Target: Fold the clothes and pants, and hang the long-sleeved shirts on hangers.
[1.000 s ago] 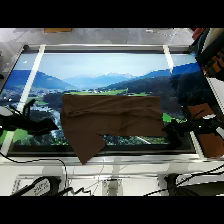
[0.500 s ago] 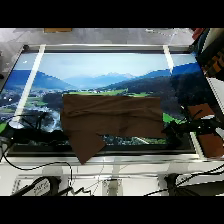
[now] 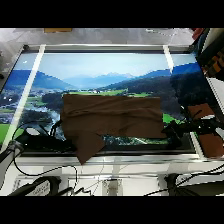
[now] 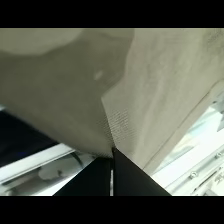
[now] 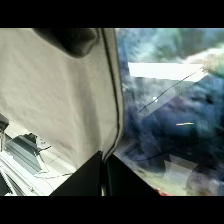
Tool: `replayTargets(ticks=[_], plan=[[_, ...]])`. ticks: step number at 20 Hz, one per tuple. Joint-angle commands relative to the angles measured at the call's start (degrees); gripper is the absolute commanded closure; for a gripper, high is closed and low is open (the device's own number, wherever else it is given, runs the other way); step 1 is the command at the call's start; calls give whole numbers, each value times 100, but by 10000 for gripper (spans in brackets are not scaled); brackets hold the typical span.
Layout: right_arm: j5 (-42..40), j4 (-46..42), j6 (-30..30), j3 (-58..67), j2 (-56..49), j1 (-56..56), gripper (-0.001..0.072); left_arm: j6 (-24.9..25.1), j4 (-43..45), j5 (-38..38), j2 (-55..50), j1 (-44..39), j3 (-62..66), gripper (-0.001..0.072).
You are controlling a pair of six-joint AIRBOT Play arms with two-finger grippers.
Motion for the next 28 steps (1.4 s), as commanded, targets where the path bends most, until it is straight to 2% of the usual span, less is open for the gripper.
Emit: replayTargets(ticks=[1, 5, 7, 10, 12, 17, 18, 20, 23, 28], plan=[[20, 149, -52, 4, 81, 4, 697, 17, -46, 435, 2, -254, 79, 691], [153, 522, -328, 175, 739, 4, 698, 15, -57, 343, 153, -232, 1058, 691], [136, 1075, -334, 243, 1211, 4, 698, 15, -273, 404, 254, -232, 1705, 691], [-317, 1956, -197, 249, 1773, 321, 698, 17, -1228, 1257, 258, -234, 2402, 691], [-1237, 2083, 321, 249, 1917, 929, 698, 15, -1908, 2218, 245, -238, 2465, 692], [-4712, 2227, 1161, 249, 1904, 2437, 698, 0, -3626, 4286, -103, -326, 2472, 692], [-5392, 2232, 1287, 249, 1904, 2627, 699, 0, -3689, 4597, -232, -396, 2494, 692], [-6391, 2247, 1449, 249, 1840, 2909, 699, 0, -3689, 4743, -577, -568, 2581, 692], [-6959, 2251, 1552, 251, 1508, 3132, 698, 7, -3687, 4745, -1294, -896, 2876, 692], [-6966, 2347, 1587, 538, 787, 3193, 698, 17, -3687, 4745, -1956, -1027, 3237, 691]])
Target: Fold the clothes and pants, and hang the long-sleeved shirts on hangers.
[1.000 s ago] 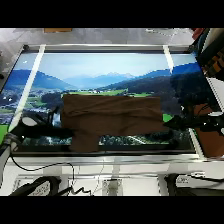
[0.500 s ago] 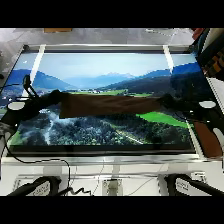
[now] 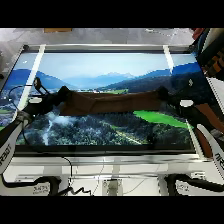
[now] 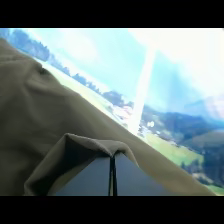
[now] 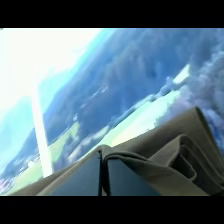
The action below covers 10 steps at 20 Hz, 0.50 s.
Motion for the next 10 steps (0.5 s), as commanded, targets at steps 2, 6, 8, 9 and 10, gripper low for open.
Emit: replayTargets(ticks=[2, 6, 8, 9, 10], plan=[[-186, 31, 70, 476, -612, 81, 697, 2, -57, 197, -332, -59, 160, 691], [7, -22, 59, 846, -931, 81, 694, 407, -42, 166, -334, -144, 310, 563], [142, -280, 52, 841, -931, 81, 344, 938, -48, 168, -330, -144, 431, -13], [269, -461, 52, 841, -931, 81, 160, 1084, -24, 166, -321, -120, 492, -1], [455, -684, 52, 844, -929, 68, 140, 1099, 66, 164, -306, -72, 538, -1]])
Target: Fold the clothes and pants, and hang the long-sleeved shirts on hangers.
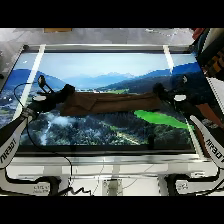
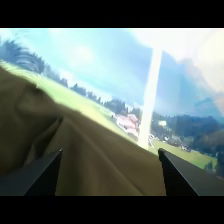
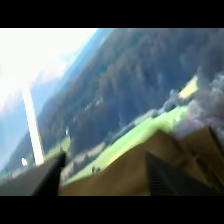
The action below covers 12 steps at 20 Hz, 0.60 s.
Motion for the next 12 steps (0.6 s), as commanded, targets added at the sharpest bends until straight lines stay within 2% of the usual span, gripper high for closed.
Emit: replayTargets(ticks=[1, 3, 4, 6, 8, 9, 10, 12], plan=[[525, -651, -11, 66, -63, -26, 139, 442, 199, 13, 46, 114, 155, -1], [898, -1029, -11, 66, -63, -68, 140, 433, 503, -216, 85, 350, 153, -1], [1034, -1137, -11, 66, -63, -85, 140, 264, 664, -501, 83, 514, 153, -1], [1204, -1292, -11, 66, -63, -116, 140, -409, 1377, -1248, 79, 986, 160, 0], [1268, -1327, -11, 68, -63, -120, 140, -726, 2476, -2050, 72, 1403, 219, 0], [1268, -1329, -11, 68, -63, -120, 141, -1110, 2962, -2474, 35, 1585, 295, 0], [1270, -1327, -11, 68, -63, -114, 141, -1445, 3274, -2841, -42, 1735, 391, -1], [1368, -1327, -9, 68, -63, -114, 141, -1569, 3370, -3528, -326, 1919, 658, -6]])
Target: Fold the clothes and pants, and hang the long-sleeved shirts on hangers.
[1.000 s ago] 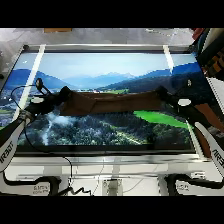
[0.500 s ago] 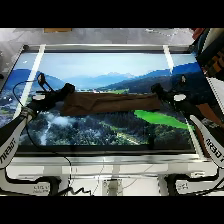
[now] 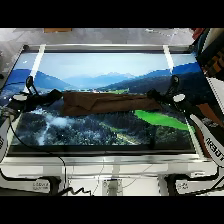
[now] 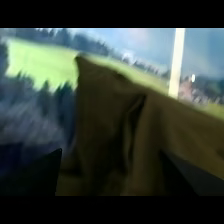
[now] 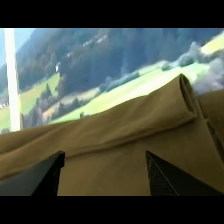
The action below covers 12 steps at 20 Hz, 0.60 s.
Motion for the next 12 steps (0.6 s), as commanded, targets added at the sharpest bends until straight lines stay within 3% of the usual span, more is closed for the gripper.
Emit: replayTargets(ticks=[1, 5, 9, 12], plan=[[238, -85, 2, 2, 0, -4, 141, -566, 802, -1552, -417, 389, 448, -6], [544, -85, 2, 2, 0, -4, 141, -557, 756, -2382, -1296, 251, 1303, -8], [1405, -275, -243, 212, -2, -4, 142, 577, -291, -2352, -1759, 87, 1543, -7], [1753, -343, -240, 483, -2, 2, 143, 669, -378, -2122, -1856, -127, 1545, -3]])
